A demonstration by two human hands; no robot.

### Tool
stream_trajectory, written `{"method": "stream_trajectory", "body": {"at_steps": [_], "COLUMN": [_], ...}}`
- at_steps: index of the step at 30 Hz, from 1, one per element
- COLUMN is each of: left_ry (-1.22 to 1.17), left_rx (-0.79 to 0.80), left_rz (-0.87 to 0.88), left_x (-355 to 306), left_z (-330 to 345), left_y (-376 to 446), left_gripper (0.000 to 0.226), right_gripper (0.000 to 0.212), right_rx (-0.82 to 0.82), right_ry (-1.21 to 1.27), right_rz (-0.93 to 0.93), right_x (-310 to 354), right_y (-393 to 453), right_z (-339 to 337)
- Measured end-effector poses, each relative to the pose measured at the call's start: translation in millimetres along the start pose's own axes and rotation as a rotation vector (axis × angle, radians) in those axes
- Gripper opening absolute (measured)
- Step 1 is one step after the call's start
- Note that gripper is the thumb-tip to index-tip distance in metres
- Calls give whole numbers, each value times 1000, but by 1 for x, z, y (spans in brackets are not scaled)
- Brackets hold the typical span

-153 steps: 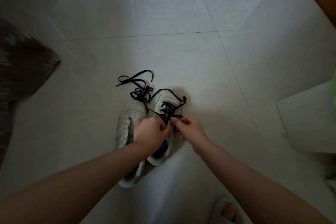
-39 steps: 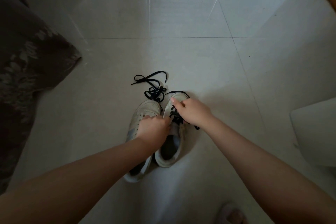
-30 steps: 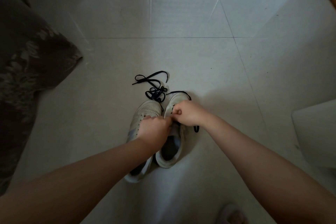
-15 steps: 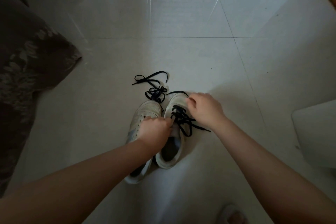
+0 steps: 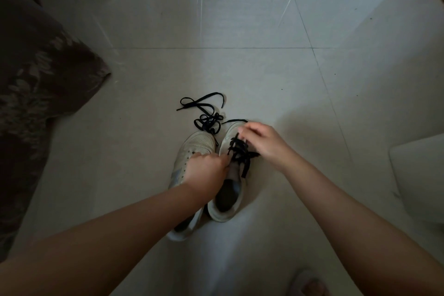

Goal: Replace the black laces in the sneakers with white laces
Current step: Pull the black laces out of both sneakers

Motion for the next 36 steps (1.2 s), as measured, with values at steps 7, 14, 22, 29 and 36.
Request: {"method": "stream_trajectory", "body": {"at_steps": [7, 14, 22, 29, 36], "left_ry": [21, 15, -6, 5, -68], "left_rx": [67, 39, 23, 27, -49], "left_rz": [1, 20, -21, -4, 12], "left_x": [1, -1, 5, 3, 3], "left_z": [9, 3, 9, 5, 5], "left_y": [-1, -2, -6, -7, -5], "left_gripper": [29, 17, 26, 28, 18], "right_gripper": [21, 16, 6, 12, 24], "right_rx": [-397, -141, -354, -479, -154], "right_ry": [-474, -1020, -281, -481, -928], "right_rz": [-93, -314, -314, -186, -381], "right_x": [-19, 6, 23, 0, 4], "right_y": [1, 1, -12, -17, -12], "right_z": [-16, 34, -7, -27, 33]}}
Point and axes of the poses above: each hand's wrist, its own y-axis towards the middle knuckle, its own z-axis out of the palm, x = y × z, the point moved 5 cm from there along y, towards the middle knuckle, and after that the axes turned 15 degrees about z, right-handed, at the moved point
